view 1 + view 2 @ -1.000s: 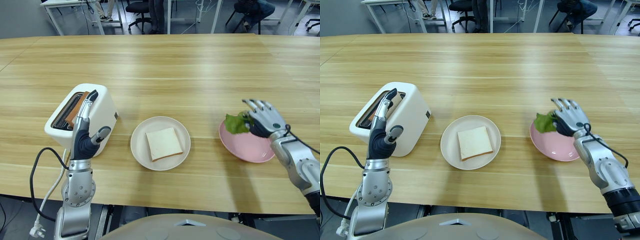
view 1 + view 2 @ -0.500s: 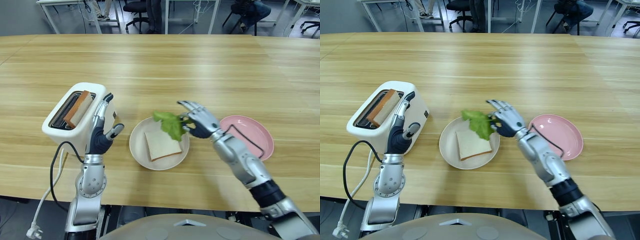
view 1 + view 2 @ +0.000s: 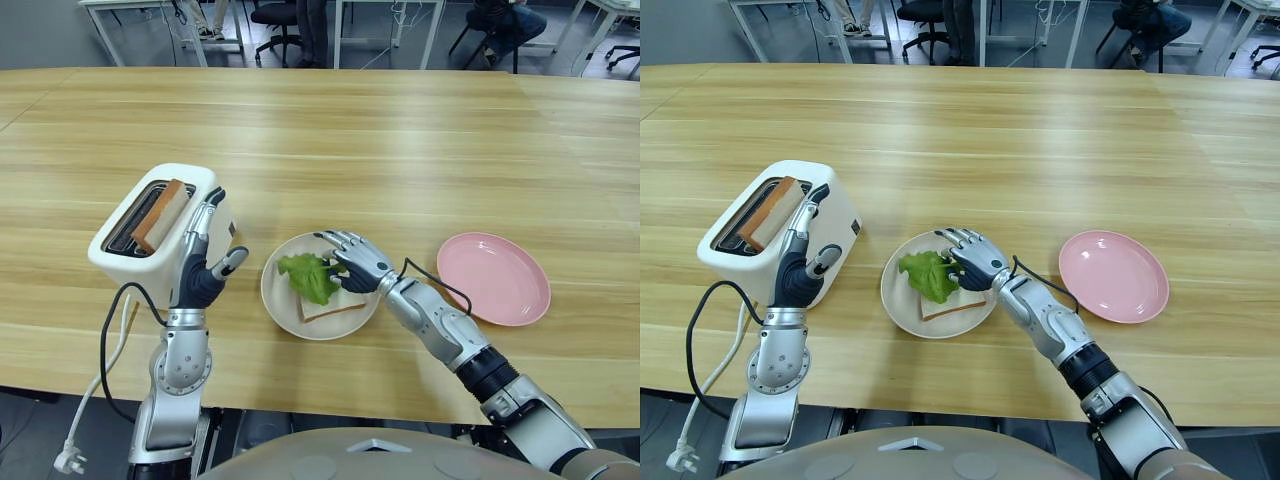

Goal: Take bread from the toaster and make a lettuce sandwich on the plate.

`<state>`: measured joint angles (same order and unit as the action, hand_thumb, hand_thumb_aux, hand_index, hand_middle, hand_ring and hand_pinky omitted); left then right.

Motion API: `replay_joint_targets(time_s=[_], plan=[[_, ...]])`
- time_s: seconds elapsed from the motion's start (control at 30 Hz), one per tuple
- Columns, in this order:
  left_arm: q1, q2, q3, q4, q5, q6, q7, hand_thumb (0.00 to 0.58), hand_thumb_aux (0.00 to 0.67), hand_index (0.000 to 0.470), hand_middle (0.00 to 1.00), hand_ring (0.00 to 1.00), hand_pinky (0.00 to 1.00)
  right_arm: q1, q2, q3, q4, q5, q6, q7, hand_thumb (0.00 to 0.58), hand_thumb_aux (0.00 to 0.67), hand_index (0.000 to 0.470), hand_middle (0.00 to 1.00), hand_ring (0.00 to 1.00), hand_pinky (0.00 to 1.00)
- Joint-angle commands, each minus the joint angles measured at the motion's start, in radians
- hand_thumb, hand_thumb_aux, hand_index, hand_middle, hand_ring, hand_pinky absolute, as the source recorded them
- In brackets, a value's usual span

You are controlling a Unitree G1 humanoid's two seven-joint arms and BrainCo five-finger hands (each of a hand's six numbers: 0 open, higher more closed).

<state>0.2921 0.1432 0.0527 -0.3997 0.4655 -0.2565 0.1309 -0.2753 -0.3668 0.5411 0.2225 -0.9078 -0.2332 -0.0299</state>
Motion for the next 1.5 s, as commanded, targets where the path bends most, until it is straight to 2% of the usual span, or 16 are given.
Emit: replay_joint_targets(time_s=[0.03, 0.3, 0.33, 0.37, 0.4, 0.43, 0.73, 0.93, 0.97, 1.07, 1.17, 1.23, 1.33, 1.5], plan=[[0.011, 0.011, 0.025, -0.023, 0.027, 0.024, 0.010, 0.000, 0.000, 0.000, 0.00, 0.00, 0.00, 0.038, -0.039, -0.002, -0.068, 0.011, 0.013, 0.077, 0.580, 0.670, 0.460, 0.00, 0.00, 0.00], [0.004, 0.015, 0.068, -0.052, 0.047, 0.055, 0.018, 0.000, 0.000, 0.000, 0.00, 0.00, 0.00, 0.052, -0.077, -0.012, -0.154, -0.017, 0.058, 0.161, 0.580, 0.670, 0.460, 0.00, 0.00, 0.00], [0.004, 0.017, 0.074, -0.056, 0.057, 0.059, 0.023, 0.000, 0.000, 0.000, 0.00, 0.00, 0.00, 0.050, -0.078, -0.012, -0.153, -0.024, 0.064, 0.156, 0.564, 0.557, 0.382, 0.00, 0.00, 0.00], [0.005, 0.020, 0.080, -0.063, 0.072, 0.063, 0.027, 0.000, 0.000, 0.000, 0.00, 0.00, 0.00, 0.048, -0.078, -0.012, -0.151, -0.029, 0.069, 0.155, 0.494, 0.413, 0.283, 0.00, 0.00, 0.00], [0.006, 0.023, 0.086, -0.070, 0.086, 0.066, 0.029, 0.000, 0.000, 0.000, 0.00, 0.00, 0.00, 0.049, -0.077, -0.014, -0.148, -0.029, 0.073, 0.152, 0.183, 0.116, 0.079, 0.00, 0.00, 0.00], [0.008, 0.025, 0.092, -0.081, 0.097, 0.068, 0.033, 0.000, 0.000, 0.000, 0.00, 0.00, 0.00, 0.050, -0.076, -0.016, -0.146, -0.030, 0.076, 0.144, 0.000, 0.000, 0.000, 0.00, 0.00, 0.00], [-0.018, 0.083, 0.196, -0.209, 0.246, 0.087, 0.066, 0.000, 0.000, 0.000, 0.00, 0.00, 0.00, 0.059, -0.058, -0.052, -0.161, -0.061, 0.117, 0.001, 0.000, 0.000, 0.000, 0.00, 0.00, 0.00], [-0.045, 0.170, 0.288, -0.172, 0.353, 0.155, 0.064, 0.000, 0.000, 0.000, 0.00, 0.00, 0.00, 0.125, -0.033, -0.123, -0.234, 0.012, 0.084, -0.121, 0.000, 0.000, 0.000, 0.00, 0.00, 0.00], [-0.048, 0.182, 0.294, -0.151, 0.376, 0.171, 0.062, 0.000, 0.000, 0.000, 0.00, 0.00, 0.00, 0.148, -0.013, -0.146, -0.255, 0.070, 0.057, -0.140, 0.000, 0.000, 0.000, 0.00, 0.00, 0.00], [-0.058, 0.222, 0.288, -0.073, 0.449, 0.240, 0.033, 0.000, 0.000, 0.000, 0.00, 0.00, 0.00, 0.265, 0.094, -0.214, -0.337, 0.415, -0.082, -0.133, 0.000, 0.000, 0.000, 0.00, 0.00, 0.00], [-0.072, 0.257, 0.258, 0.012, 0.507, 0.308, -0.013, 0.000, 0.000, 0.000, 0.00, 0.00, 0.00, 0.410, 0.166, -0.186, -0.407, 0.778, -0.179, 0.002, 0.000, 0.000, 0.000, 0.00, 0.00, 0.00], [-0.086, 0.275, 0.238, 0.067, 0.520, 0.342, -0.039, 0.000, 0.000, 0.000, 0.00, 0.00, 0.00, 0.487, 0.186, -0.163, -0.448, 0.958, -0.190, 0.092, 0.000, 0.000, 0.000, 0.00, 0.00, 0.00], [-0.114, 0.301, 0.200, 0.147, 0.515, 0.385, -0.094, 0.000, 0.000, 0.000, 0.00, 0.00, 0.00, 0.561, 0.200, -0.172, -0.486, 1.121, -0.186, 0.172, 0.000, 0.000, 0.000, 0.00, 0.00, 0.00], [-0.159, 0.351, 0.145, 0.260, 0.518, 0.437, -0.133, 0.000, 0.000, 0.000, 0.00, 0.00, 0.00, 0.591, 0.221, -0.244, -0.516, 1.270, -0.155, 0.226, 0.000, 0.000, 0.000, 0.00, 0.00, 0.00]])
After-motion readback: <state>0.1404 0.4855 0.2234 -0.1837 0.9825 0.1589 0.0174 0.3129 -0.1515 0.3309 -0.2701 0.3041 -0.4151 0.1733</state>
